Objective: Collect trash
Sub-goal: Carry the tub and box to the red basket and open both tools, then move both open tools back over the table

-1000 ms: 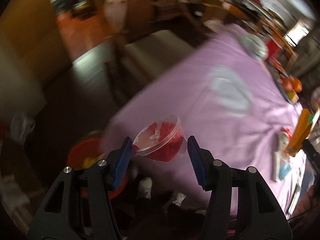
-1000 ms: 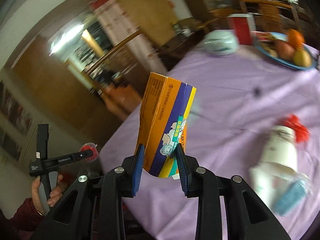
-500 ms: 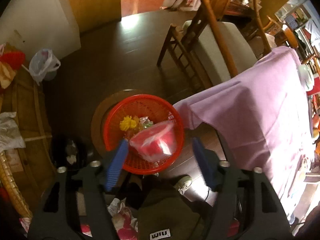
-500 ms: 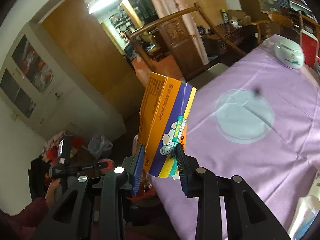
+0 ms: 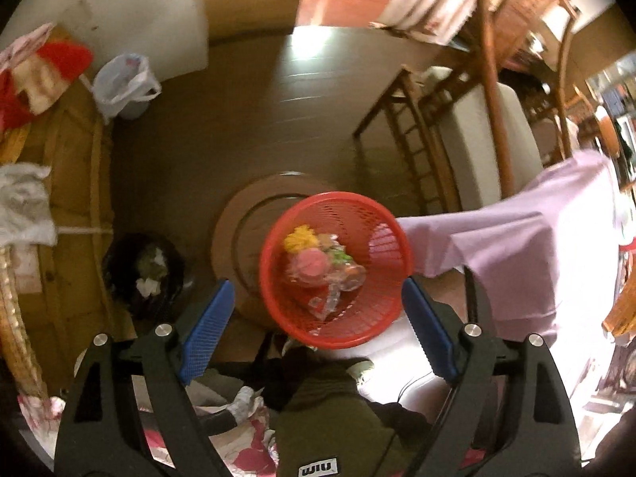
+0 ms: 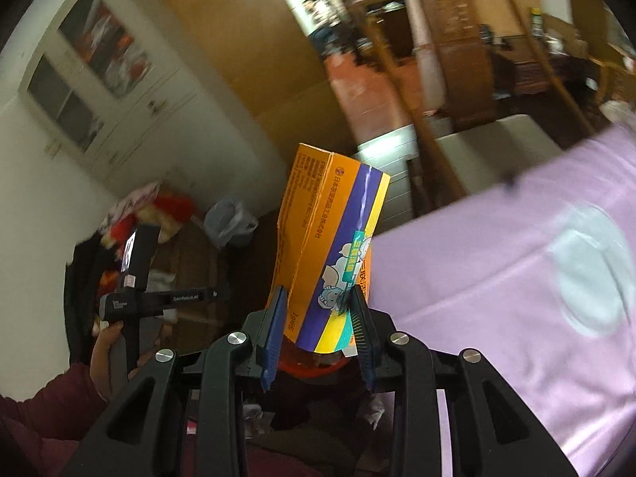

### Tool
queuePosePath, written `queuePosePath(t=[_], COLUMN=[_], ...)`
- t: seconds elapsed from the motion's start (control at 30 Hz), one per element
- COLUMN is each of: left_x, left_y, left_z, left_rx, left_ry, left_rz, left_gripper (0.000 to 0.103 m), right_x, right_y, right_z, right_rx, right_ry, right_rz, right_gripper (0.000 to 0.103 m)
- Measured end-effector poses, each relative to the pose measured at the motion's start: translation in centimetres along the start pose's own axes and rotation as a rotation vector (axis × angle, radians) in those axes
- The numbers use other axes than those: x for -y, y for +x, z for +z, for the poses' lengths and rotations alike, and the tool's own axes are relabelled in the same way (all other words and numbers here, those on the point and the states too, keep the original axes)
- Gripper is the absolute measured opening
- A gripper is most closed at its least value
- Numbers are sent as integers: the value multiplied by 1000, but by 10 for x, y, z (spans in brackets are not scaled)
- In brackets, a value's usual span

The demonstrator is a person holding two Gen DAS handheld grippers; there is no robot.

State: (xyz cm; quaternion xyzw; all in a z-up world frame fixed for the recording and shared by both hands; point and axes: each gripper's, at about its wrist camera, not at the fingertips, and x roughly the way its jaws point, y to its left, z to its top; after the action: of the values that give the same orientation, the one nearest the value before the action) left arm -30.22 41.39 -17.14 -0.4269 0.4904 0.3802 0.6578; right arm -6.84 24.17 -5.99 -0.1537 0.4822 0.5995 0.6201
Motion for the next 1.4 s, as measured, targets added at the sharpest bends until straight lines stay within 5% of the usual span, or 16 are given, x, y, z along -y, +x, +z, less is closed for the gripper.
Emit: queuePosePath(t=[0.17, 0.27, 0.57, 1.0, 1.4], left_x=[-29, -42, -29, 132, 326], left_y=[-6, -10, -14, -19, -4], left_z=[-5, -9, 7, 32, -18], left_rx=[13, 19, 48, 73, 9], left_ry=[-58, -75, -29, 365, 865], left_rz=[23, 33, -9, -126, -255], left_gripper=[83, 84, 84, 84, 84], right_x=[-32, -46, -23, 70, 135], right_y=[54, 80, 49, -58, -174], right_z=[12, 14, 19, -29, -158], right_rx=[-133, -196, -122, 92, 340], right_ry=[-74, -92, -42, 236, 656], right_rz=[70, 57, -19, -212, -470], right_gripper=[35, 51, 51, 51, 54])
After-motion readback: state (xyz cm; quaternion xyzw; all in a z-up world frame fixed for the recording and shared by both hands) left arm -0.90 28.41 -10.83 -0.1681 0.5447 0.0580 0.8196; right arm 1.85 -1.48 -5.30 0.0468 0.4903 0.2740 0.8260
